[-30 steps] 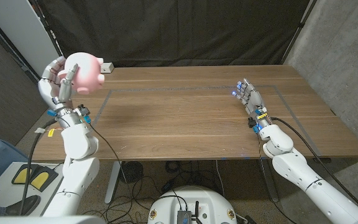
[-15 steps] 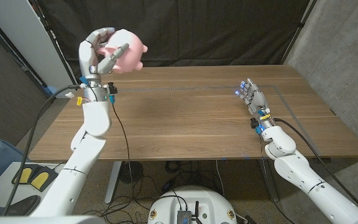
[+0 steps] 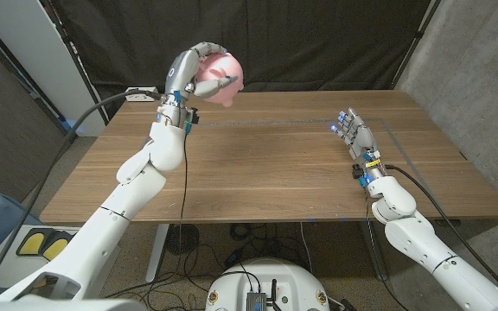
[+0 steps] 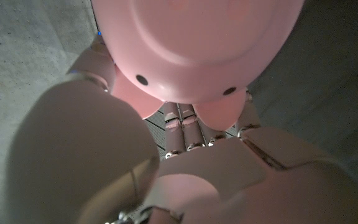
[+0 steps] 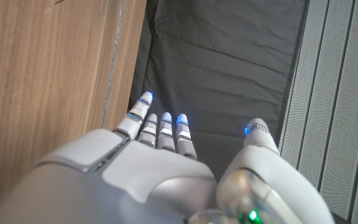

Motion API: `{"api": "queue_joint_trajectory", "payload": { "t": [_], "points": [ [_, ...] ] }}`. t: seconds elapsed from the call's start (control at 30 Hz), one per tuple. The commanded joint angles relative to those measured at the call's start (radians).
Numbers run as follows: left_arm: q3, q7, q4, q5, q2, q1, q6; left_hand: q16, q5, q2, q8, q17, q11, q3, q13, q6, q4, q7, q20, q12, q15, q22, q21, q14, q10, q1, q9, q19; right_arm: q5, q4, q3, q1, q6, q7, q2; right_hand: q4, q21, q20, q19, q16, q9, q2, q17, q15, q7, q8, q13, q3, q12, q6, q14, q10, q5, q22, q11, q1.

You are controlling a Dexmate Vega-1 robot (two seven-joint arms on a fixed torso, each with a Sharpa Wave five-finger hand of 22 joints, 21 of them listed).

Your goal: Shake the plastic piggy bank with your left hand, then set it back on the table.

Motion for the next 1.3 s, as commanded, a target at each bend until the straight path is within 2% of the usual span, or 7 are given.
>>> {"api": "queue_joint_trajectory", "payload": {
  "t": [0.03, 0.53, 0.93, 1.3],
  "points": [
    [0.099, 0.02, -0.001, -0.031, 0.07, -0.05, 0.071, -0.004, 0.002, 0.34, -0.002, 0.003, 0.001, 0.0, 0.002, 0.014, 0.0, 0.002, -0.102, -0.002, 0.001, 0.004, 0.002, 0.0, 0.012, 0.332, 0.002, 0.102, 0.008, -0.009, 0.013, -0.023, 0.011, -0.005, -0.004, -0.002, -0.002, -0.001, 0.01, -0.002, 0.002, -0.002, 0.005, 0.004, 0.01, -0.001, 0.006, -0.005, -0.002, 0.002, 0.006, 0.005, 0.005, 0.005, 0.007, 0.007],
    [0.127, -0.036, 0.014, -0.192, 0.101, -0.055, 0.062, -0.004, 0.002, 0.34, -0.005, 0.003, 0.002, -0.001, 0.004, 0.016, 0.001, 0.003, -0.104, -0.006, 0.003, 0.004, 0.006, 0.004, 0.015, 0.327, 0.001, 0.108, 0.011, -0.01, 0.014, -0.022, 0.004, 0.001, -0.008, -0.002, -0.003, -0.001, 0.01, -0.002, 0.002, -0.001, 0.005, 0.004, 0.01, 0.0, 0.006, -0.005, -0.002, 0.003, 0.007, 0.005, 0.005, 0.005, 0.007, 0.007],
    [0.166, -0.066, 0.004, -0.177, 0.125, -0.07, 0.105, -0.006, 0.003, 0.34, -0.007, 0.003, 0.003, 0.001, 0.006, 0.017, -0.003, 0.005, -0.104, -0.01, 0.007, 0.004, 0.009, 0.003, 0.016, 0.332, 0.003, 0.11, 0.017, 0.012, 0.007, -0.008, 0.009, 0.012, 0.005, -0.002, -0.003, -0.001, 0.01, -0.002, 0.002, -0.001, 0.005, 0.003, 0.009, 0.0, 0.006, -0.005, -0.002, 0.003, 0.007, 0.005, 0.006, 0.005, 0.006, 0.007],
    [0.193, -0.094, 0.025, -0.204, 0.138, -0.074, 0.098, -0.007, 0.004, 0.34, -0.009, 0.004, 0.007, 0.004, 0.007, 0.019, -0.008, 0.01, -0.104, -0.013, 0.008, 0.005, 0.013, 0.004, 0.019, 0.34, 0.004, 0.116, 0.016, 0.021, -0.001, 0.004, 0.004, 0.015, 0.01, -0.002, -0.002, -0.001, 0.01, -0.002, 0.002, -0.001, 0.005, 0.004, 0.008, 0.0, 0.006, -0.006, -0.002, 0.002, 0.007, 0.005, 0.006, 0.005, 0.006, 0.008]
  ]
}}
